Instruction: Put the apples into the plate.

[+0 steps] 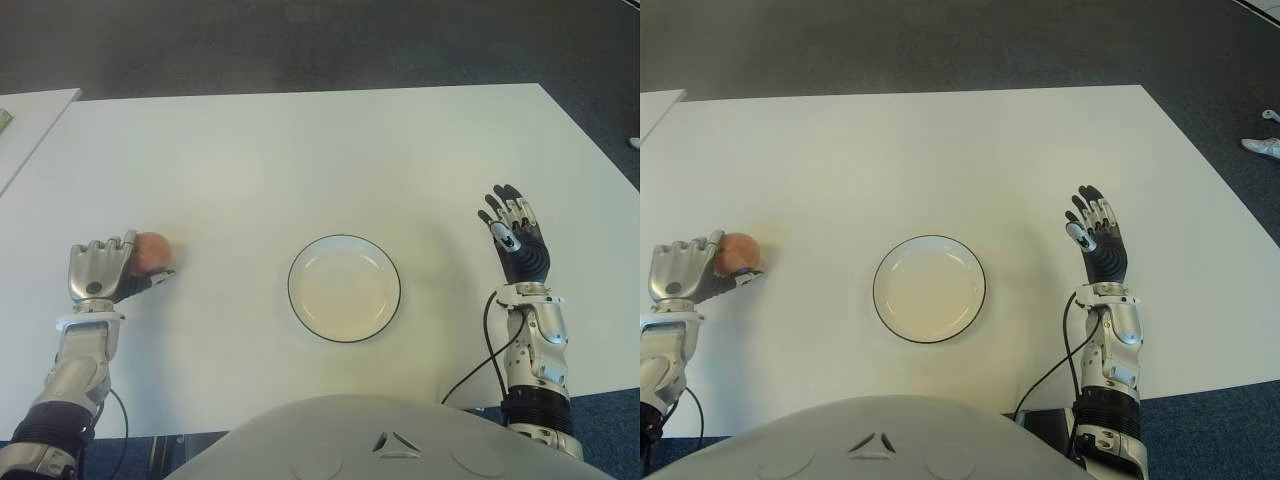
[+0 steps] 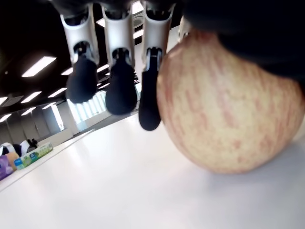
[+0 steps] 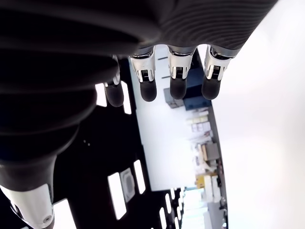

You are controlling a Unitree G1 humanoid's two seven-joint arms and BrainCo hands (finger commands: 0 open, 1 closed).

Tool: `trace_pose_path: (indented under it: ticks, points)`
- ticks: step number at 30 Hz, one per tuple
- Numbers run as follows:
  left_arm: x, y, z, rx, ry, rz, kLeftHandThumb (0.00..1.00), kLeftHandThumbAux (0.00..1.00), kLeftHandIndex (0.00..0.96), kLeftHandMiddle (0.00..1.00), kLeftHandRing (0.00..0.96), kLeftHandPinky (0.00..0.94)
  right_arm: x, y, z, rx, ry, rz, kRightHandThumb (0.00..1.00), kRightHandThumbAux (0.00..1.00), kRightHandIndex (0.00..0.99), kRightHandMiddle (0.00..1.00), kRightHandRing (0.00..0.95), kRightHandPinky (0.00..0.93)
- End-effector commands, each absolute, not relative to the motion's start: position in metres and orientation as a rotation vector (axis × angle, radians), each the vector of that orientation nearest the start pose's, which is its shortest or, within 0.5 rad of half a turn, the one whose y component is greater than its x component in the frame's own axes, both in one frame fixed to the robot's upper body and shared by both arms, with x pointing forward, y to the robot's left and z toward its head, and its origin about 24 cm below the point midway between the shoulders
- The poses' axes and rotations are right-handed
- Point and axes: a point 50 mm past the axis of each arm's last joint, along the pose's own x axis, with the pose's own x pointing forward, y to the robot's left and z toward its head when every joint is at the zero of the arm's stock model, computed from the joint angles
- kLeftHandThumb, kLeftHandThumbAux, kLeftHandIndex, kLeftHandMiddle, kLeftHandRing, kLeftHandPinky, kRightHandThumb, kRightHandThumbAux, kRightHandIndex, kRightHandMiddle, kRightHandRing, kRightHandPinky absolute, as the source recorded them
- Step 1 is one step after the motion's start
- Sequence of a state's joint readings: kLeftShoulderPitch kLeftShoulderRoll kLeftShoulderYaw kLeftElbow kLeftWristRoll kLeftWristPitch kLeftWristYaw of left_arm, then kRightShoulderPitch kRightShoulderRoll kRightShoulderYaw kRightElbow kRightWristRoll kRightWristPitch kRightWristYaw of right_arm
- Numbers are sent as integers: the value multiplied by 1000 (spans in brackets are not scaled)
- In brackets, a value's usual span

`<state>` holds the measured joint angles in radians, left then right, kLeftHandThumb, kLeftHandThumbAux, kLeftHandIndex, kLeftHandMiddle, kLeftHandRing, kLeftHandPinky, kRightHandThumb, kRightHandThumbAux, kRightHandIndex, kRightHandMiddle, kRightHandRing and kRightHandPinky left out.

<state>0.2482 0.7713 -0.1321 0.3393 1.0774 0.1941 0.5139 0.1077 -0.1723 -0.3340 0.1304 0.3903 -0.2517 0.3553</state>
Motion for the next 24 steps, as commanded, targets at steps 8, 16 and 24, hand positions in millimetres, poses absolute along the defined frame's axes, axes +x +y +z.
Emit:
trace_pose_path:
  ticks: [8,16,24]
  points:
    - [153,327,-19,1817,291,-11,749,692,444,807,804,802,213,-257,34,159,-161,-83,169,649,109,77,40,28]
    - [153,323,-17,1751,268,19,752,694,443,841,836,804,214,-256,33,158,-160,-77,166,650,107,72,35,23]
    - [153,320,-17,1716,253,59,751,694,443,841,824,740,215,-256,32,163,-160,-76,167,656,105,76,35,20]
